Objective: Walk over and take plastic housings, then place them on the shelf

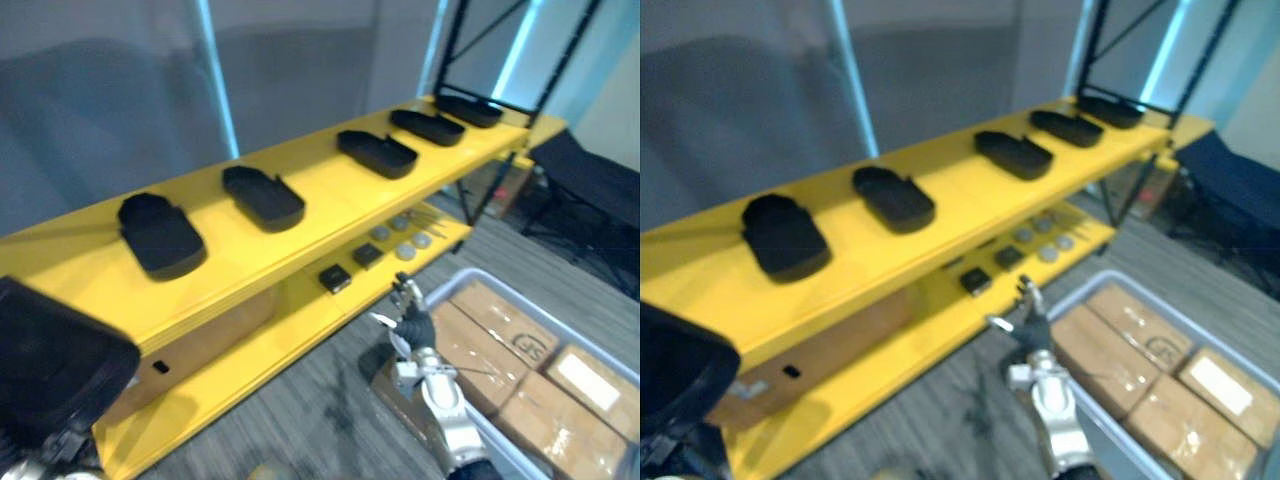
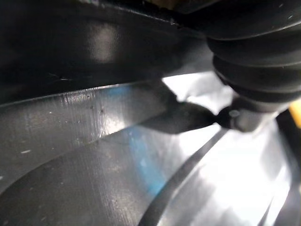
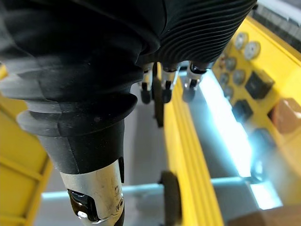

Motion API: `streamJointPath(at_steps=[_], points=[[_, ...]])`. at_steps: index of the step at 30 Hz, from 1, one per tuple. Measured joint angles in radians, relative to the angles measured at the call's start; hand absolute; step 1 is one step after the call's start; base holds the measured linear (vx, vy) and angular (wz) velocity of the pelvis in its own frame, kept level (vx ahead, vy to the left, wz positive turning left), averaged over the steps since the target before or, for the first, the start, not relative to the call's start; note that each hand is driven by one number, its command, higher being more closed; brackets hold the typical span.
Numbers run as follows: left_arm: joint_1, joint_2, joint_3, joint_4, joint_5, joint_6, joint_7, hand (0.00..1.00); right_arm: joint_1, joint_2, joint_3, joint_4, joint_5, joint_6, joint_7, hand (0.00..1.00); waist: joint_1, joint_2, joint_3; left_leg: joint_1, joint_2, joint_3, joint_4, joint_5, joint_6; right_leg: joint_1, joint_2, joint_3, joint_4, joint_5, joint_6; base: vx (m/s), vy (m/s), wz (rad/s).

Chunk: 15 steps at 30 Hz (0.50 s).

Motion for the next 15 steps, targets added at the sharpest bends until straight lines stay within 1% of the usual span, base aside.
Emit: streamJointPath(at_steps=[1,2,4,5,6,7,8,9,10,11,12,13,14,15], points=[[0.002,0.006,-0.005,-0.007,0.0,-0.001,-0.012,1.0,0.002,-0.004,-0.004,0.0,-0.002,0.002,-0.003,0.0,0.009,0.0,0.001,0.0,-0.007,-0.002,-0.002,0.004,-0.002,-0.001,-0.009,-0.001,0.009,-0.001,0.0,0.06,0.153,0.47],[0.0,0.02,-0.006,-0.022,-0.001,-0.001,-0.029,1.0,0.003,0.002,-0.006,-0.002,-0.01,0.003,-0.003,0.0,0.013,0.002,0.005,-0.001,-0.021,-0.012,-0.007,0.007,0.004,-0.001,-0.025,0.0,0.027,-0.007,-0.004,0.04,0.146,0.29],[-0.01,0.043,-0.015,-0.041,-0.004,-0.003,-0.053,1.0,0.003,0.001,-0.007,-0.012,-0.01,0.002,0.0,0.0,0.011,0.003,0.007,-0.001,-0.036,-0.019,-0.017,0.014,0.013,-0.018,-0.055,0.044,0.08,-0.026,-0.029,0.05,0.168,0.31],[-0.03,0.074,-0.037,-0.045,-0.005,-0.003,-0.064,1.0,0.007,0.002,-0.021,-0.028,-0.009,-0.001,0.003,0.0,0.001,0.01,0.017,-0.001,-0.043,-0.038,-0.021,0.016,0.017,-0.03,-0.068,0.102,0.124,-0.044,-0.058,0.06,0.218,0.57],[-0.061,0.118,-0.066,-0.045,-0.006,-0.003,-0.083,1.0,0.01,0.002,-0.04,-0.035,-0.009,-0.007,0.01,0.0,-0.021,0.008,0.025,-0.003,-0.057,-0.074,-0.035,0.03,0.022,-0.036,-0.08,0.167,0.164,-0.056,-0.078,0.06,0.199,0.77],[-0.082,0.141,-0.087,-0.045,-0.006,-0.003,-0.094,1.0,0.014,0.001,-0.056,-0.038,-0.009,-0.013,0.018,0.0,-0.034,0.006,0.028,-0.004,-0.063,-0.099,-0.043,0.04,0.023,-0.036,-0.083,0.199,0.182,-0.056,-0.078,0.05,0.094,1.01],[-0.124,0.185,-0.13,-0.044,-0.009,-0.003,-0.122,1.0,0.024,0.002,-0.089,-0.046,-0.007,-0.021,0.02,0.0,-0.047,0.001,0.031,-0.002,-0.068,-0.129,-0.063,0.062,0.023,-0.043,-0.087,0.261,0.215,-0.056,-0.078,0.08,0.042,0.89],[-0.165,0.222,-0.172,-0.037,-0.009,-0.003,-0.145,1.0,0.035,0.001,-0.121,-0.067,-0.007,-0.025,0.02,0.0,-0.051,-0.005,0.03,-0.005,-0.069,-0.138,-0.075,0.083,0.022,-0.061,-0.088,0.308,0.241,-0.057,-0.077,0.09,0.026,0.79],[-0.186,0.236,-0.187,-0.03,-0.009,-0.003,-0.157,1.0,0.037,0.001,-0.136,-0.073,-0.006,-0.032,0.021,0.0,-0.057,-0.008,0.029,-0.017,-0.072,-0.14,-0.075,0.092,0.024,-0.068,-0.089,0.32,0.25,-0.06,-0.076,0.08,0.008,0.66],[-0.216,0.256,-0.208,-0.017,-0.007,0.0,-0.165,1.0,0.036,0.001,-0.155,-0.081,-0.001,-0.047,0.022,0.0,-0.072,-0.013,0.029,-0.035,-0.077,-0.139,-0.073,0.101,0.027,-0.074,-0.09,0.33,0.259,-0.075,-0.081,0.05,-0.02,0.5],[-0.246,0.271,-0.212,0.004,-0.001,0.0,-0.172,1.0,0.03,0.001,-0.165,-0.092,0.011,-0.055,0.026,0.0,-0.077,-0.026,0.039,-0.041,-0.08,-0.137,-0.069,0.103,0.026,-0.074,-0.095,0.334,0.253,-0.104,-0.08,0.03,-0.051,0.26],[-0.251,0.273,-0.211,0.02,-0.002,0.003,-0.171,1.0,0.022,0.001,-0.164,-0.093,0.011,-0.06,0.037,0.0,-0.074,-0.032,0.042,-0.045,-0.082,-0.125,-0.062,0.103,0.026,-0.069,-0.096,0.339,0.238,-0.113,-0.071,0.02,-0.079,-0.14],[-0.243,0.269,-0.213,0.036,-0.001,0.009,-0.17,1.0,0.014,-0.003,-0.164,-0.096,0.011,-0.063,0.055,0.0,-0.07,-0.027,0.046,-0.047,-0.078,-0.108,-0.056,0.104,0.025,-0.067,-0.09,0.358,0.217,-0.118,-0.063,-0.02,-0.083,-0.36],[-0.229,0.265,-0.222,0.037,-0.001,0.015,-0.17,1.0,0.006,-0.01,-0.165,-0.097,0.012,-0.063,0.071,0.0,-0.07,-0.014,0.055,-0.049,-0.07,-0.093,-0.043,0.104,0.025,-0.067,-0.081,0.366,0.207,-0.121,-0.058,-0.02,-0.053,-0.34]])
